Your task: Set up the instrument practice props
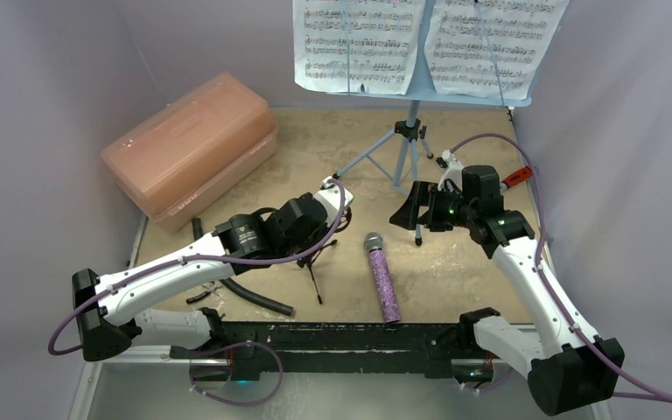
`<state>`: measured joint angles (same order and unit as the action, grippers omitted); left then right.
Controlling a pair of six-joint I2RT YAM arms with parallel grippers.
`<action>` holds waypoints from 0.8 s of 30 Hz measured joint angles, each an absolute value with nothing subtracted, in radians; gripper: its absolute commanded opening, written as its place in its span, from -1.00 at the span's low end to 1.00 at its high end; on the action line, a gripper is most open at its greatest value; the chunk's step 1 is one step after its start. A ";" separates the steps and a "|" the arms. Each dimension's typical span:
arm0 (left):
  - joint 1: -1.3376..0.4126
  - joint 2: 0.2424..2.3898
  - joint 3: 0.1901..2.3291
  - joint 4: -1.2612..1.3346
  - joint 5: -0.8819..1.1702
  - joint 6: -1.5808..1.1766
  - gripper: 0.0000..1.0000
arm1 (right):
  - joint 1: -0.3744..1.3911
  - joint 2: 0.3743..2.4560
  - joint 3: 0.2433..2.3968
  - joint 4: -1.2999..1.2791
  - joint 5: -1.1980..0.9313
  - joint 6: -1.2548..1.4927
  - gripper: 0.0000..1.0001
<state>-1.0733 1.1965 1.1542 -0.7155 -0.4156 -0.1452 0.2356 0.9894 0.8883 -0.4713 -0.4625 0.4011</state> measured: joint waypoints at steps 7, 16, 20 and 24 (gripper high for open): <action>-1.073 1.196 1.153 -0.696 -0.395 -0.142 0.44 | 0.236 0.992 0.890 -0.478 -0.464 0.377 0.96; -1.073 1.196 1.155 -0.683 -0.390 -0.158 0.82 | 0.236 0.994 0.890 -0.479 -0.472 0.363 0.95; -1.073 1.186 1.156 -0.656 -0.396 -0.195 0.99 | 0.236 0.998 0.890 -0.482 -0.475 0.352 0.96; -1.052 1.157 1.156 -0.629 -0.398 -0.252 0.99 | 0.236 1.009 0.880 -0.481 -0.490 0.345 0.95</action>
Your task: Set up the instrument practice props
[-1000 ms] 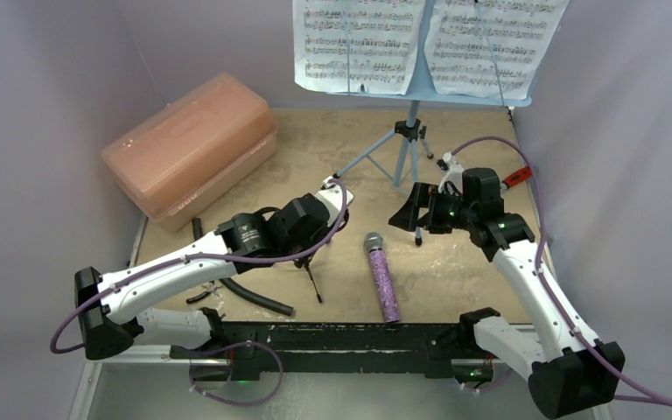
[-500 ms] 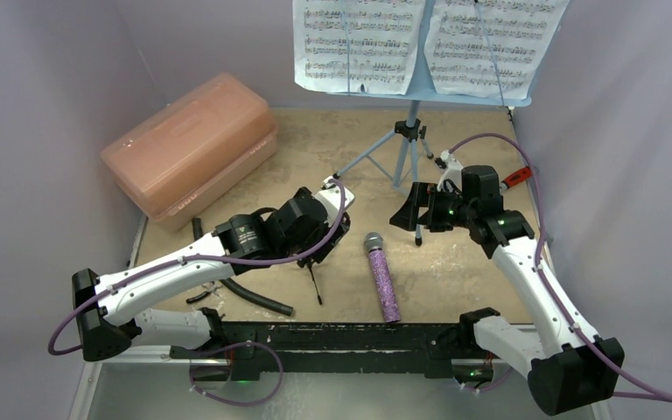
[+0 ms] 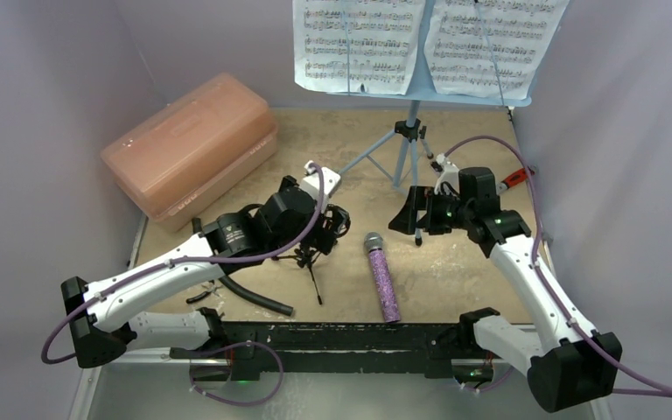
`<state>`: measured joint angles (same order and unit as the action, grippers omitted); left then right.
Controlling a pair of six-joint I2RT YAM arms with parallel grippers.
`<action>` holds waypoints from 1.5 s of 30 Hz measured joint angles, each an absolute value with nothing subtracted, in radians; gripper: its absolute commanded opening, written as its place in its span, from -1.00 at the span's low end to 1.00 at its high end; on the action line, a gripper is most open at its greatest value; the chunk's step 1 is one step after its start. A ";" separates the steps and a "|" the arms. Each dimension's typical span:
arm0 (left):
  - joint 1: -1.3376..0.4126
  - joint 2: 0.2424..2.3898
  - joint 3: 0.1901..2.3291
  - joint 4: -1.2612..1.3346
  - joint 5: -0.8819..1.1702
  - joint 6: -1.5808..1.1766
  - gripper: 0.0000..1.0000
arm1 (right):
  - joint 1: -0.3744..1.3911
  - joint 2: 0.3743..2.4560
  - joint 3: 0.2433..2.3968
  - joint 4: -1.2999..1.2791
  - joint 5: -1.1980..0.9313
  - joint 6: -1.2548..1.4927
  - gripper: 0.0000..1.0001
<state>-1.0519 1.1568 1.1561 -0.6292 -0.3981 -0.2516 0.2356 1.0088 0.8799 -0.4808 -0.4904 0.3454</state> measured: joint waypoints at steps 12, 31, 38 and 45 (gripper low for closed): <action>-0.891 1.121 1.155 -0.526 -0.307 -0.477 0.99 | 0.309 1.064 0.844 -0.487 -0.477 0.332 0.76; -0.514 1.101 1.075 -0.363 0.149 -0.868 0.99 | 0.565 1.243 0.837 -0.496 -0.259 0.329 0.46; -0.484 1.099 1.073 -0.306 0.218 -0.925 0.99 | 0.646 1.351 0.837 -0.487 -0.196 0.329 0.28; -0.480 1.099 1.073 -0.302 0.241 -0.926 0.99 | 0.695 1.464 0.842 -0.466 -0.147 0.333 0.20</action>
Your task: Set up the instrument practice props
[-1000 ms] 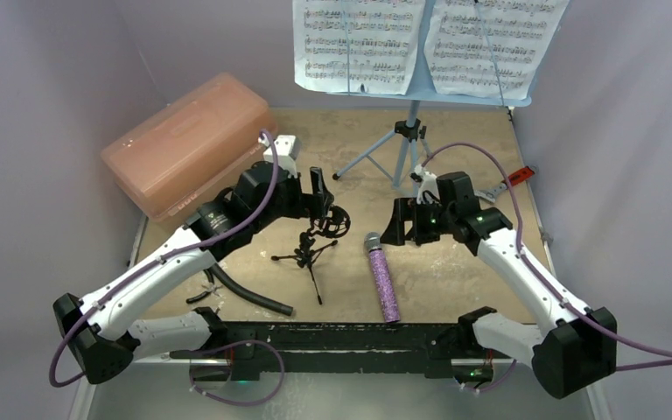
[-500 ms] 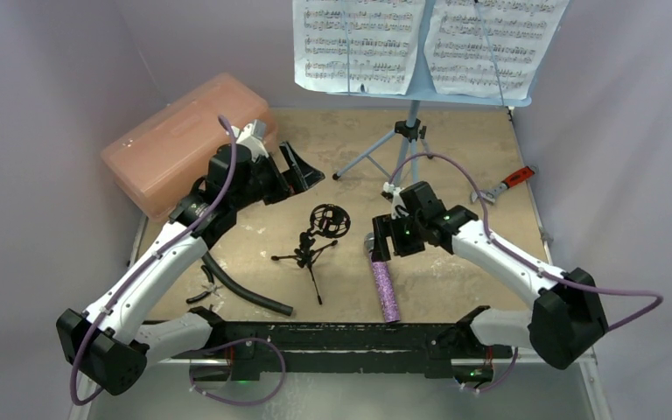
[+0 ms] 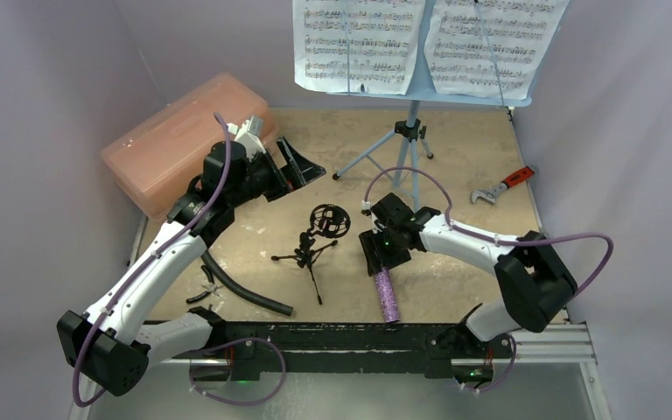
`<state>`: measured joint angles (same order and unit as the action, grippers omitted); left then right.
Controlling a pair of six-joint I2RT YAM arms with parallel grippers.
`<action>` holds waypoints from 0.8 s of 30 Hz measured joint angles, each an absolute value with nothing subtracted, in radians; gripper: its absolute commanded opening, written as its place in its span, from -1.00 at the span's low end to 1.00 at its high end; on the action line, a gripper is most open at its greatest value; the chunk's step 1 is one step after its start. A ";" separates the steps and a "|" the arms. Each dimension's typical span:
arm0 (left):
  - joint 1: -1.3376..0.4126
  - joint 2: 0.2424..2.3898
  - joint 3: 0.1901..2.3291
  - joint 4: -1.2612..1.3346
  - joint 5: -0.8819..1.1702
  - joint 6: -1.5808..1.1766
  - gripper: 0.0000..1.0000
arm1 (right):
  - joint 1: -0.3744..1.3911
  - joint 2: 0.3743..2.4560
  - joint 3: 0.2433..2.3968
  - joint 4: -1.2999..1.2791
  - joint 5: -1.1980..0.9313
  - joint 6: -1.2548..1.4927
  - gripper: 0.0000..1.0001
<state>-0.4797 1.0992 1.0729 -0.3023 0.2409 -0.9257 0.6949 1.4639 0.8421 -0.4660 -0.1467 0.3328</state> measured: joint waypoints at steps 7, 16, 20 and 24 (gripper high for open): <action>-0.479 1.100 1.073 -0.302 0.247 -0.925 0.99 | 0.707 1.541 0.876 -0.444 -0.099 0.331 0.03; -0.478 1.100 1.073 -0.304 0.247 -0.920 0.99 | 0.715 1.557 0.888 -0.433 -0.069 0.328 -0.22; -0.478 1.100 1.073 -0.304 0.241 -0.912 0.99 | 0.715 1.541 0.888 -0.440 -0.058 0.327 -0.36; -0.478 1.099 1.073 -0.301 0.232 -0.905 0.99 | 0.715 1.478 0.901 -0.466 -0.041 0.328 -0.50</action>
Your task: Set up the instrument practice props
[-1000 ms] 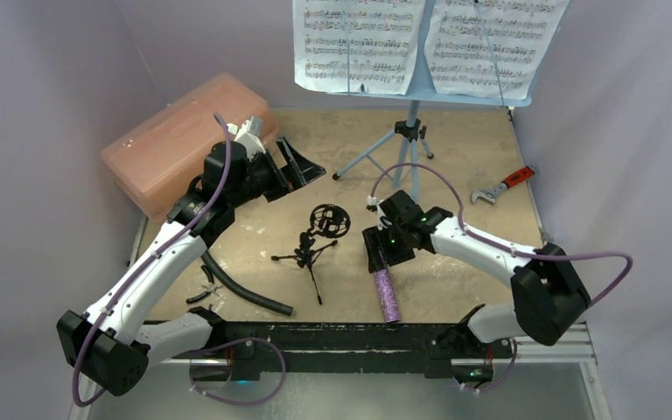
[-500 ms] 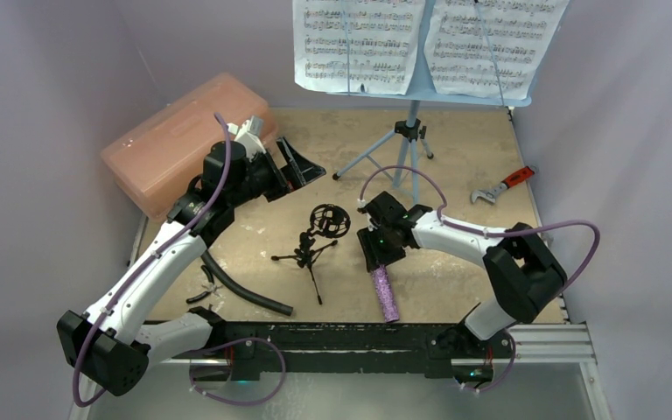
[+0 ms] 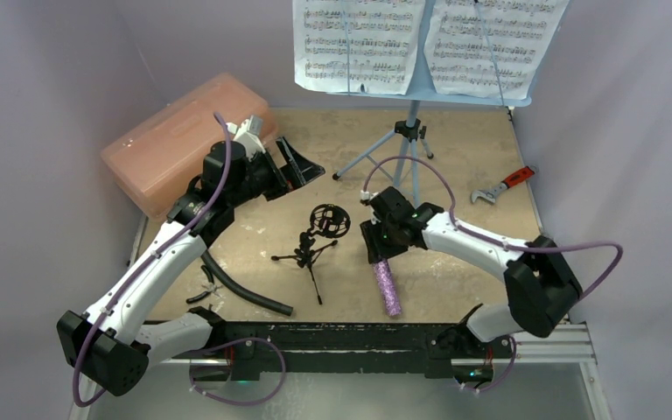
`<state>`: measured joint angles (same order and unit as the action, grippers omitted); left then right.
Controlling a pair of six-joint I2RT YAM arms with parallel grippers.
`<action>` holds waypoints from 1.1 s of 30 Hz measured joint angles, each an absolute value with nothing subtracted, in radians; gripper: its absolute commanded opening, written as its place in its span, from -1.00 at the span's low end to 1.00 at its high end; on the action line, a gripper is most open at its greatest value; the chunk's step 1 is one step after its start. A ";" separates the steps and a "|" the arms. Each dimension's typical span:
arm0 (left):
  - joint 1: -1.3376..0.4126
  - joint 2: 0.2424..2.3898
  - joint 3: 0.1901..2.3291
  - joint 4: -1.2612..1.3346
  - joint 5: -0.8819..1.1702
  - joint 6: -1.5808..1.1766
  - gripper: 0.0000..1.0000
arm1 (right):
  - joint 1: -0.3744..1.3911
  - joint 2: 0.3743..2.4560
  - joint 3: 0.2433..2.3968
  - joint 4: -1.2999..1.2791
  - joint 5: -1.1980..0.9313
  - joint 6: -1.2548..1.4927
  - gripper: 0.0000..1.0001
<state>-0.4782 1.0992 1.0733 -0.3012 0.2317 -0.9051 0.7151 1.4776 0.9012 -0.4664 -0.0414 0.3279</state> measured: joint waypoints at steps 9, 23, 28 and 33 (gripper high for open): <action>-0.478 1.071 1.071 -0.297 0.197 -0.878 0.99 | 0.715 1.287 0.942 -0.507 -0.017 0.338 -0.62; -0.478 0.935 1.007 -0.198 0.138 -0.807 0.99 | 0.715 0.985 1.065 -0.529 0.012 0.417 -0.77; -0.478 0.908 0.992 -0.141 0.145 -0.773 0.99 | 0.715 0.911 1.081 -0.477 0.014 0.456 -0.81; -0.478 0.901 0.982 -0.093 0.181 -0.724 0.99 | 0.715 0.869 1.081 -0.403 0.038 0.496 -0.84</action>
